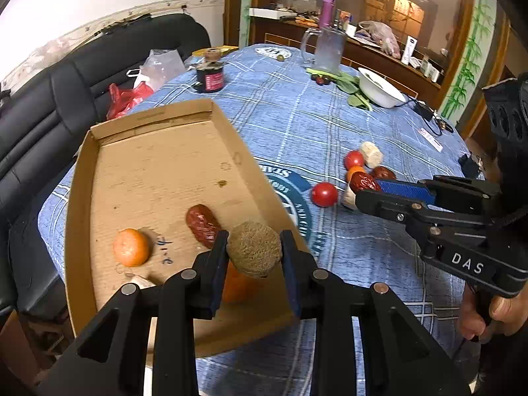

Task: Organize fruits
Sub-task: 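Carry the beige cylinder and the red date in both tools over the tray, then open the right tool to drop the date while the left tool releases the cylinder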

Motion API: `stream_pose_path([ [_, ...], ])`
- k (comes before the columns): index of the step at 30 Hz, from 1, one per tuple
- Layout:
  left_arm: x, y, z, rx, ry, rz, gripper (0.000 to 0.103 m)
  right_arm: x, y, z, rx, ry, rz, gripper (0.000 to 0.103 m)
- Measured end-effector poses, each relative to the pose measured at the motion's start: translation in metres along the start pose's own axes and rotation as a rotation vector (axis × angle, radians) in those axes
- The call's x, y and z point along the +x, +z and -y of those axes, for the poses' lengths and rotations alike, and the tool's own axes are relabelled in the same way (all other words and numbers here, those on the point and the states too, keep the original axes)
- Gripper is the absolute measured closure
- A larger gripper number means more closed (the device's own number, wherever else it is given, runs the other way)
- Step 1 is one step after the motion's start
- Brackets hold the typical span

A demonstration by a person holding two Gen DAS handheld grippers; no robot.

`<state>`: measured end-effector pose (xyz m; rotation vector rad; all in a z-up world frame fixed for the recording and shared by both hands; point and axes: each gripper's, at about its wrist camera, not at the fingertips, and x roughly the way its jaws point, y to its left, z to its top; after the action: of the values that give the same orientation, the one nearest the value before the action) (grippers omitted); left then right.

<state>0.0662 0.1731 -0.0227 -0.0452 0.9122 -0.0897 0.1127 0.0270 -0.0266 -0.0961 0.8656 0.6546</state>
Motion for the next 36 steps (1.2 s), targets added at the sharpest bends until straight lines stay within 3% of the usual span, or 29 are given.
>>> stream_pose_path([
  [22, 0.015, 0.025, -0.092, -0.119, 0.107, -0.003, 0.075, 0.085, 0.05, -0.058, -0.075, 0.095, -0.076, 0.082],
  [36, 0.043, 0.026, -0.106, -0.15, 0.118, -0.08, 0.075, 0.136, 0.06, -0.059, -0.084, 0.077, -0.164, 0.082],
])
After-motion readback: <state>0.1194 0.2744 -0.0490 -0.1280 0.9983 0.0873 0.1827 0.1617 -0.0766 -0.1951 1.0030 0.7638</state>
